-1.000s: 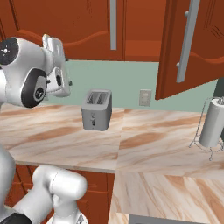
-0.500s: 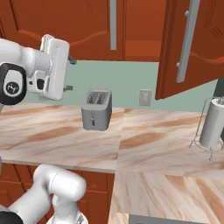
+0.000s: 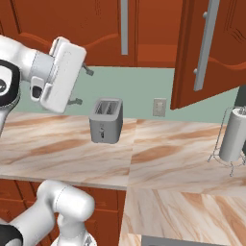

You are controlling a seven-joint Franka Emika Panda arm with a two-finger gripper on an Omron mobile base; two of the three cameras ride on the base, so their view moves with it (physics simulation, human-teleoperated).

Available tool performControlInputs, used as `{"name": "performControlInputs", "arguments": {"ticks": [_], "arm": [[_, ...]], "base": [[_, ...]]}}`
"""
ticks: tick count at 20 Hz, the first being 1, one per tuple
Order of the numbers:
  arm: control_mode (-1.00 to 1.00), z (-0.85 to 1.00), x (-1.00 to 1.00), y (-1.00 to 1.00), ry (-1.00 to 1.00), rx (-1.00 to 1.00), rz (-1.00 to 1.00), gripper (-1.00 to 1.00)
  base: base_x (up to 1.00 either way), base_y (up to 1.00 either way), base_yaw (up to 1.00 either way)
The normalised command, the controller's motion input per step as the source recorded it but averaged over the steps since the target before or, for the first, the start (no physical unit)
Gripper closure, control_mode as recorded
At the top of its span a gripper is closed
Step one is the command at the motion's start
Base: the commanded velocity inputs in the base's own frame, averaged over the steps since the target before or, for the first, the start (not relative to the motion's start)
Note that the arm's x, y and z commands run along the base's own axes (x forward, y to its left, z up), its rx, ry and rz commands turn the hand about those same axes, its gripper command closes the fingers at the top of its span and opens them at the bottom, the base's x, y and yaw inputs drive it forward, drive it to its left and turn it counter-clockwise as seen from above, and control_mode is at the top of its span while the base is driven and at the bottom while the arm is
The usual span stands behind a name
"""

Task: Close all open cabinet doors.

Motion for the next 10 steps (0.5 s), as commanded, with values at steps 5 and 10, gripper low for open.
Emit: {"name": "performControlInputs", "arguments": {"ticks": [5, 10], "arm": [[-1.0, 0.1, -0.47, -0.35, -0.01, 0.13, -0.18, -1.0], [-1.0, 0.05, -0.36, -0.24, 0.0, 0.09, -0.11, -1.0]], "base": [[0.0, 0.0, 0.0], [0.0, 0.0, 0.0]]}}
